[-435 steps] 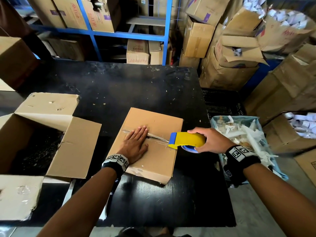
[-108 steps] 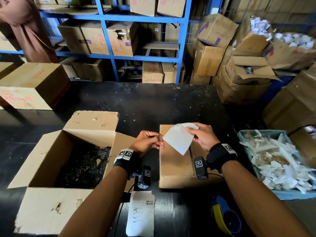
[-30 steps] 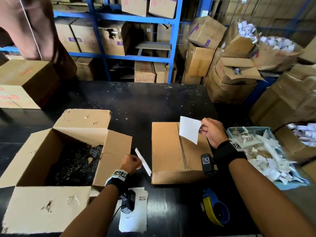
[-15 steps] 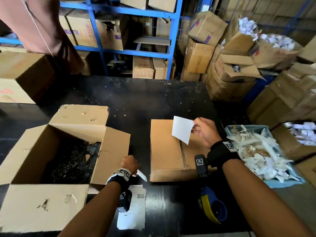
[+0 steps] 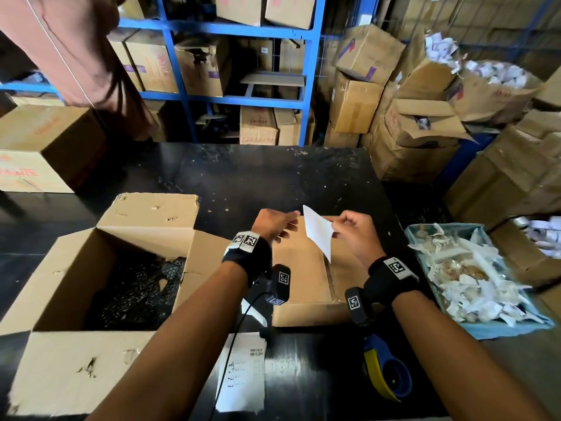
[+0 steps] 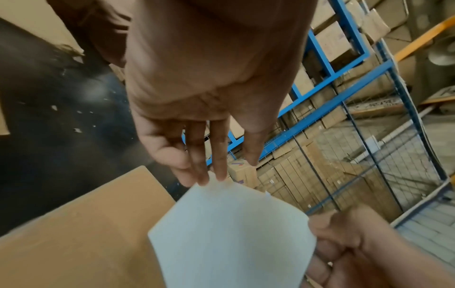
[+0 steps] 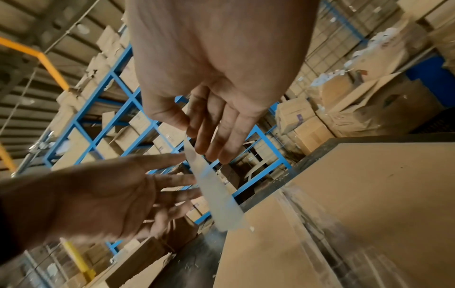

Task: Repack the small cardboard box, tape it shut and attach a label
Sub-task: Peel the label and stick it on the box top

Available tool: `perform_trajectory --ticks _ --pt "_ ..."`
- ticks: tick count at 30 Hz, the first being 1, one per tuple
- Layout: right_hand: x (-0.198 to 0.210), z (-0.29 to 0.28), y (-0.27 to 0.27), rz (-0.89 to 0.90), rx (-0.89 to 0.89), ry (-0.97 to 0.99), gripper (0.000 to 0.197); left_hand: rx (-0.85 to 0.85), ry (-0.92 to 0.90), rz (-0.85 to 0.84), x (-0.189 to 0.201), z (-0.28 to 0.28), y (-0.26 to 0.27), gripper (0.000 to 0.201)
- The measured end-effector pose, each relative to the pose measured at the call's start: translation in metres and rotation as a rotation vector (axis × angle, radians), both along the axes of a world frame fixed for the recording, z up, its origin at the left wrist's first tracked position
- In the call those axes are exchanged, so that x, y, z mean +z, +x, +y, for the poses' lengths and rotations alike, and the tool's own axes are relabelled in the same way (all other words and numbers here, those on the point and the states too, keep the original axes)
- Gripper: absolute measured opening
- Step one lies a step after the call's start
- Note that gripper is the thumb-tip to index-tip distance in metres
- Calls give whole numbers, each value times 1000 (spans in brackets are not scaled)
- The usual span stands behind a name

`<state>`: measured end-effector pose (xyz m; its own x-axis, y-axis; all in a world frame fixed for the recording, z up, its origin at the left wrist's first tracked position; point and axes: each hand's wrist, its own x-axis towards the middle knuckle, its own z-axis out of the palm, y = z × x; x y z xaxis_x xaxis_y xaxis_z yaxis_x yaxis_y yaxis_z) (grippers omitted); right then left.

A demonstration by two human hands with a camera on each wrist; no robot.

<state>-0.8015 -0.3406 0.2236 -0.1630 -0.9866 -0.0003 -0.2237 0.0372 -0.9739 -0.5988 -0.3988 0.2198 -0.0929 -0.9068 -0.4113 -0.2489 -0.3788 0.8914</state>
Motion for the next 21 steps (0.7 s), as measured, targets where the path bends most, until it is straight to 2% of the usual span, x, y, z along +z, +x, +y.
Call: perform_trajectory --ticks 6,11,14,16,18,21 --pt "-6 8 10 136 107 -72 12 74 -53 -136 0 -14 -14 46" --pt "-5 15 19 148 161 -96 18 38 -93 -306 -1 -15 -13 30" --pt "-6 15 20 142 177 -103 26 41 -94 -399 -2 -17 -13 31" --pt "-9 14 21 167 187 -115 20 78 -124 -386 -4 -20 -13 31" --pt "-12 13 21 202 203 -105 6 104 -195 -308 -5 -22 -13 24" --pt "-16 14 16 244 239 -63 48 80 -334 -111 -3 -22 -9 14"
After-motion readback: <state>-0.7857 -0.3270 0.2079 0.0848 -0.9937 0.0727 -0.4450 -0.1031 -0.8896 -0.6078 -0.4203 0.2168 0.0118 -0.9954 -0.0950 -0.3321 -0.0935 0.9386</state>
